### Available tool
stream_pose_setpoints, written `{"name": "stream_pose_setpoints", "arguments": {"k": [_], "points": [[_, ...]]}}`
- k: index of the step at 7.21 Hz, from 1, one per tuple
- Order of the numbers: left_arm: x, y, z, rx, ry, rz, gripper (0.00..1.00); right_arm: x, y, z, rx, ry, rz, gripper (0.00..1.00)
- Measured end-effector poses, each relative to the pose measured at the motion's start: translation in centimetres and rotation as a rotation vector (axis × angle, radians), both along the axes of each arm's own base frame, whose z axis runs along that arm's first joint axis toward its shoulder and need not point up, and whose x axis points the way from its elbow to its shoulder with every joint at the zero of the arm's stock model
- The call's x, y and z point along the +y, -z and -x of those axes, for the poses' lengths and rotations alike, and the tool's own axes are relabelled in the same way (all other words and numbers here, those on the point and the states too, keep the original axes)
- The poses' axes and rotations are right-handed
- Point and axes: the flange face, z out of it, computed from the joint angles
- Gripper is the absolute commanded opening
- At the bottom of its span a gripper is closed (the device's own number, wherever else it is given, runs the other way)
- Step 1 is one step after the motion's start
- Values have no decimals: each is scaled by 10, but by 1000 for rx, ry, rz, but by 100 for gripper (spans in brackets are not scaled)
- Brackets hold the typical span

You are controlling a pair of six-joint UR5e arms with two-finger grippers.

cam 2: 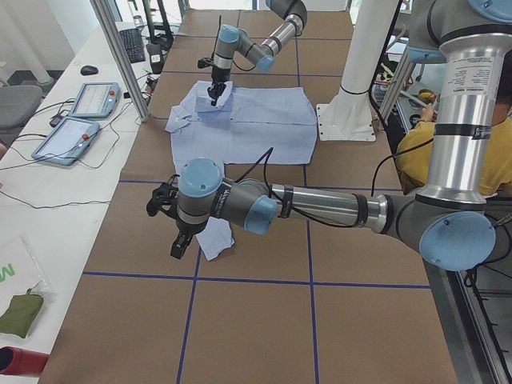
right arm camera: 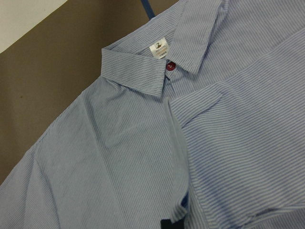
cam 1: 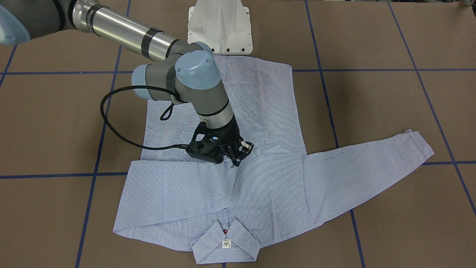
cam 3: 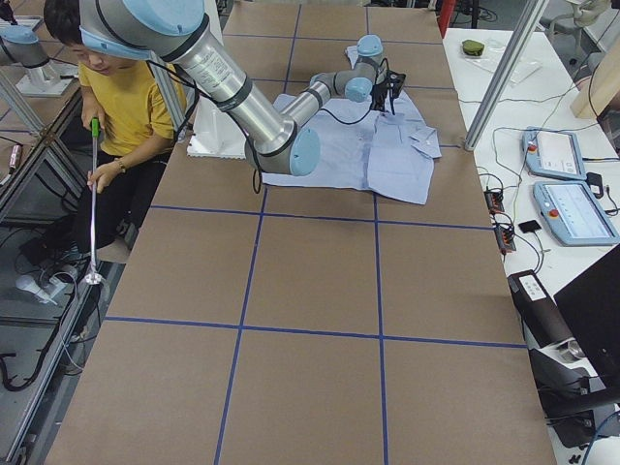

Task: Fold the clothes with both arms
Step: 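Carry the sleeve with the right gripper across the shirt toward the collar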

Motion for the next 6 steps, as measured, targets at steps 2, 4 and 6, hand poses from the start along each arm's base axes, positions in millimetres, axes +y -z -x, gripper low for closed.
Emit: {"name": "stream_pose_setpoints", "arguments": {"k": [2,4,6], "points": [[0,-1,0,0,0,1,99,15,19,26,4,-2,-22,0],[0,-3,0,0,0,5,99,29,29,43,7,-7,-39,6],[0,-3,0,0,-1,5,99,27,41,58,19,-12,-33,100]]}}
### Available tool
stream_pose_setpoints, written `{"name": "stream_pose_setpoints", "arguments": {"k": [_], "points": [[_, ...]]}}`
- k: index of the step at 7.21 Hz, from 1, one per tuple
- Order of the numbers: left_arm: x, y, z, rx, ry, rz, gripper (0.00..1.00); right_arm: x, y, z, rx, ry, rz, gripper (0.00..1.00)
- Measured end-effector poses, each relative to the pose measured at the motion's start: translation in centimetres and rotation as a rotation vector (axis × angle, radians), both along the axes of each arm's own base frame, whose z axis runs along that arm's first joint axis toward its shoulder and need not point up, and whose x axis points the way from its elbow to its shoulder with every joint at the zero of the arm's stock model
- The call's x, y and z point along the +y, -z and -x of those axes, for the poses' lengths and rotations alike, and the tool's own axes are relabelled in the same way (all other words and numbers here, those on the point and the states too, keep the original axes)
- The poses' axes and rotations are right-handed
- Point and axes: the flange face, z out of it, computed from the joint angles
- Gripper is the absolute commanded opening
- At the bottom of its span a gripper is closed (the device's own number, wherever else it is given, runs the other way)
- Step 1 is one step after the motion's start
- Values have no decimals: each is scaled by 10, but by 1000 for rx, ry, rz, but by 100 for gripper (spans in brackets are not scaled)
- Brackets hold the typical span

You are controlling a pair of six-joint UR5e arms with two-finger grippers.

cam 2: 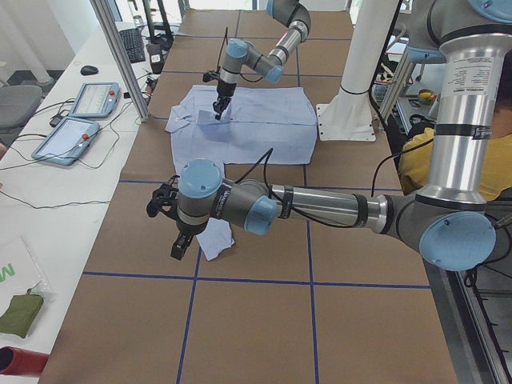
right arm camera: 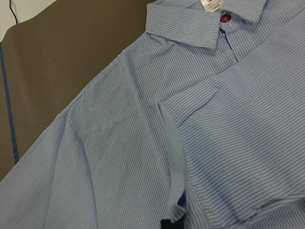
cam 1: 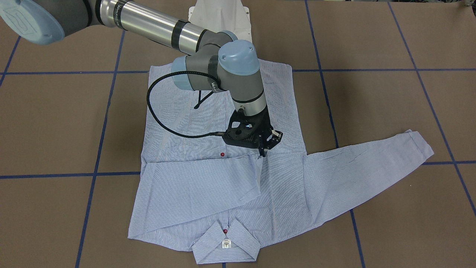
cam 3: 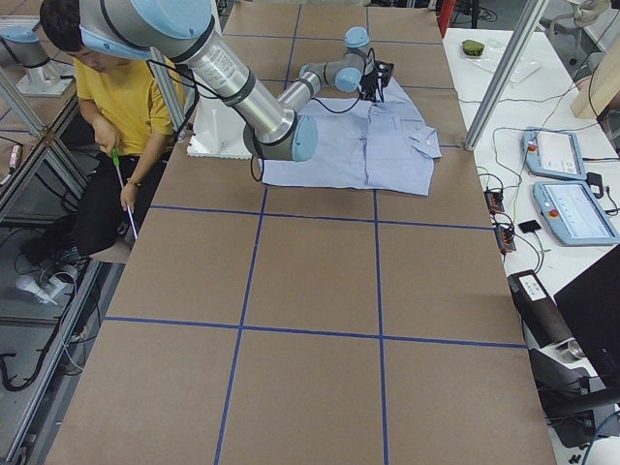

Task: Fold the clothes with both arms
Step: 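Carry the sleeve with the right gripper across the shirt toward the collar, then release the sleeve and withdraw the right gripper outward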

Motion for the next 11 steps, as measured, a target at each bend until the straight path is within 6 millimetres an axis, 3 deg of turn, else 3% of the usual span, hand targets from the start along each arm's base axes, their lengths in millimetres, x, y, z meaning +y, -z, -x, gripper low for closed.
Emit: {"name": "stream_pose_setpoints", "arguments": {"k": [4,6,7,9,10,11], "points": [[-1,3,-5,12,-15,-10,100,4,21,12,-4,-20,-2,100],[-6,15,-42,56,-44,-25,99,-1,24,-7,0,-13,30,100],[-9,22,-76,94,-23,4,99,-3,2,-34,12,-3,59,100],[-23,28,-153,187,51,145,99,-2,-76,-116,12,-16,92,100],[-24,22,-189,204,70,222,99,1,-117,-159,23,-27,101,100],[-15,4,-205,204,94,272,97,8,-156,-194,46,-33,99,100]]}}
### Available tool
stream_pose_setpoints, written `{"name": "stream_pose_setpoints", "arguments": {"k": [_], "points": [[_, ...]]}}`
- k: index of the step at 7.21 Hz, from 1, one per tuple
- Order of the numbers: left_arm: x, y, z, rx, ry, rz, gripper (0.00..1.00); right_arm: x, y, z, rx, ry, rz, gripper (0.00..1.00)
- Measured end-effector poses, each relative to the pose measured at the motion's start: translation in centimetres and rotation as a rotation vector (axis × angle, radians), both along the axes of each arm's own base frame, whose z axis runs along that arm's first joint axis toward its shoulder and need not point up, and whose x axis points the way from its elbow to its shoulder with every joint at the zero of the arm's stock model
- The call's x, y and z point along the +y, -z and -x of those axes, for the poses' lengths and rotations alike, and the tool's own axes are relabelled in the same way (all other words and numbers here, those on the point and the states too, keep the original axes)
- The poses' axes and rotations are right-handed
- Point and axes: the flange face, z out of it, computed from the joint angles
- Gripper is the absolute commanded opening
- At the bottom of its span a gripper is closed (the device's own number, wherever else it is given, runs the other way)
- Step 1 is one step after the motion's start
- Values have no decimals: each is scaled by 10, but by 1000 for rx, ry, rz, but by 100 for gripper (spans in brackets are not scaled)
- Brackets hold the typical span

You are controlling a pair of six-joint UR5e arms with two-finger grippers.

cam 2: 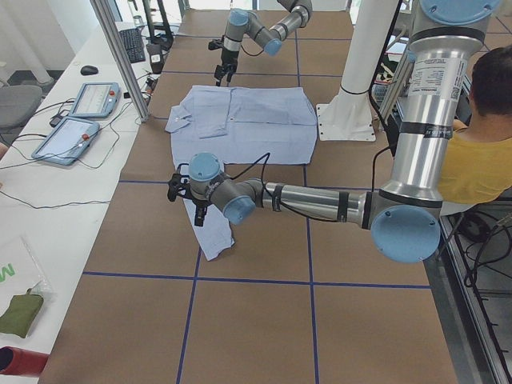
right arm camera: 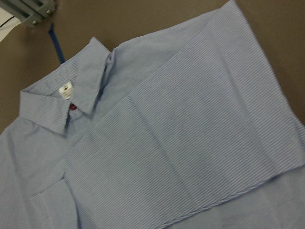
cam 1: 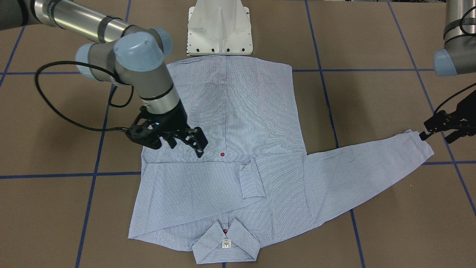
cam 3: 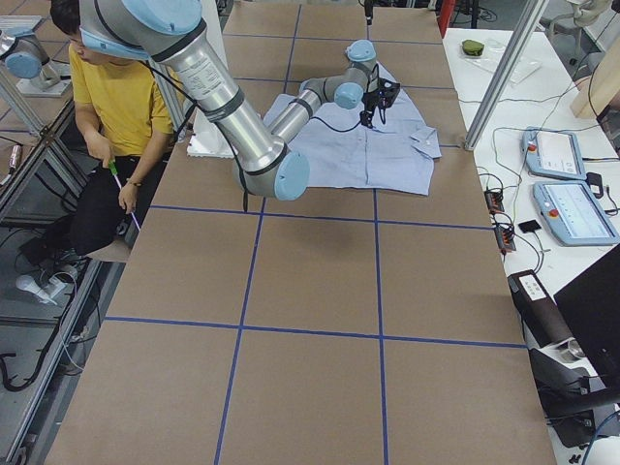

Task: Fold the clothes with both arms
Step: 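Release the sleeve and withdraw the right gripper outward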

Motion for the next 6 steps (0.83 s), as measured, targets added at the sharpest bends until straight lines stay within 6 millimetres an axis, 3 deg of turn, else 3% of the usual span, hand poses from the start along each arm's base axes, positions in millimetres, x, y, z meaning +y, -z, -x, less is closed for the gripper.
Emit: {"name": "stream_pose_setpoints", "arguments": {"k": [1,2,3,4,6], "points": [[18,-24,-4,6,19,37,89,14,-31,-30,19,-1,-3,100],[37,-51,-5,18,35,62,82,29,-49,-55,27,-4,-5,100],[49,-71,-10,39,51,89,71,40,-56,-71,28,-7,-10,100],[59,-84,-20,60,58,112,67,48,-60,-84,28,-12,-13,100],[65,-104,-28,69,71,126,67,57,-65,-95,33,-24,-20,100]]}}
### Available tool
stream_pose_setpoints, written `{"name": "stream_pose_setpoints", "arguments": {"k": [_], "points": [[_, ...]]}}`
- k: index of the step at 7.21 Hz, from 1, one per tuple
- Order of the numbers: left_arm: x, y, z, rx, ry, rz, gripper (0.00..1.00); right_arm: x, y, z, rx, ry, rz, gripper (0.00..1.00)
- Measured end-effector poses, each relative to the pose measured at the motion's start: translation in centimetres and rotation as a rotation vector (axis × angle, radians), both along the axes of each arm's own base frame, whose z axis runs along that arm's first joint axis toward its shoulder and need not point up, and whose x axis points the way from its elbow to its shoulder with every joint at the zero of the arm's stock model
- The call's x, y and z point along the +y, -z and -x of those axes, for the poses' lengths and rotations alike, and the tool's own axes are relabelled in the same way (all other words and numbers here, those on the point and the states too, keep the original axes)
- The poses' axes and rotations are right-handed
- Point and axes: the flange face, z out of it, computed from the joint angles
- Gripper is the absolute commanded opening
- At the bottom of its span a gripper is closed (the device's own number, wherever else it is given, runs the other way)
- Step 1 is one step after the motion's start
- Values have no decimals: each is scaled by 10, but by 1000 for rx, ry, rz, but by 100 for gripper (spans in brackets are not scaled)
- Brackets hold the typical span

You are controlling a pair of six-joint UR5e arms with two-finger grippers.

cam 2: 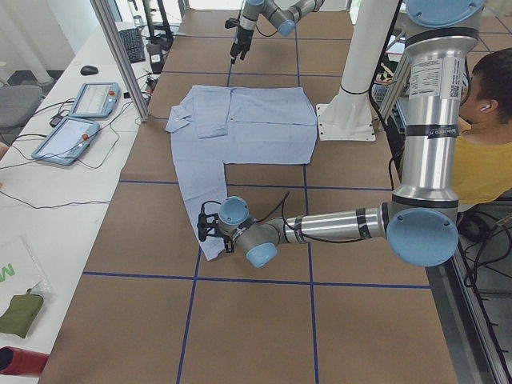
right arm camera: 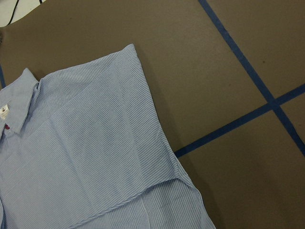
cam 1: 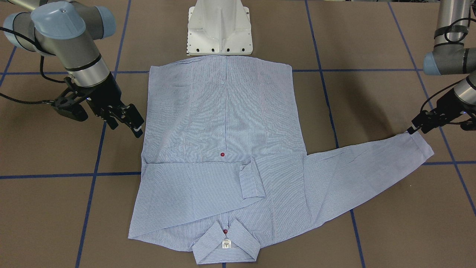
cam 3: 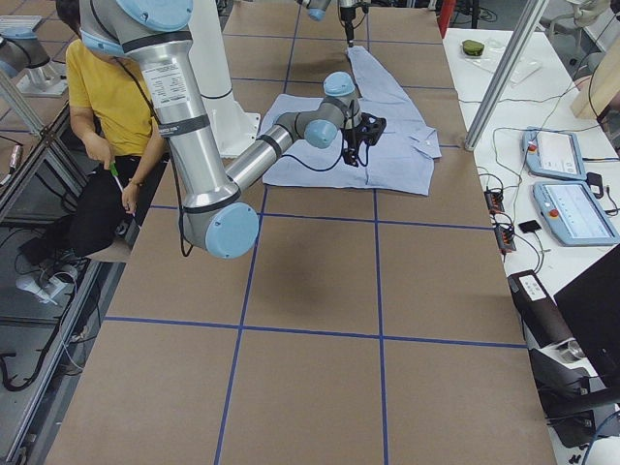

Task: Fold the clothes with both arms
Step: 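Release the sleeve and withdraw the right gripper outward, then grasp the cuff of the sleeve nearest the left gripper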

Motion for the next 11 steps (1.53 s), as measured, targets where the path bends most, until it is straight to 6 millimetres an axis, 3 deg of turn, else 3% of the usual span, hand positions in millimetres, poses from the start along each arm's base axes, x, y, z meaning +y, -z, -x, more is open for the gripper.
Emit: {"name": "stream_pose_setpoints", "arguments": {"k": [2,5,8,9,10,11], "points": [[-1,-8,-2,-10,11,2,59,1,-1,-1,5,-8,-5,100],[2,-19,-1,-17,11,11,0,0,0,0,7,-9,-6,100],[4,-19,0,-13,5,-1,0,-4,3,-3,4,-18,-10,100],[3,-9,-1,0,2,-26,0,-5,3,-5,4,-23,-10,100],[-4,19,-4,25,3,-78,0,-8,3,-9,6,-30,-9,100],[-20,64,-12,57,7,-145,0,-13,2,-17,13,-36,-3,100]]}}
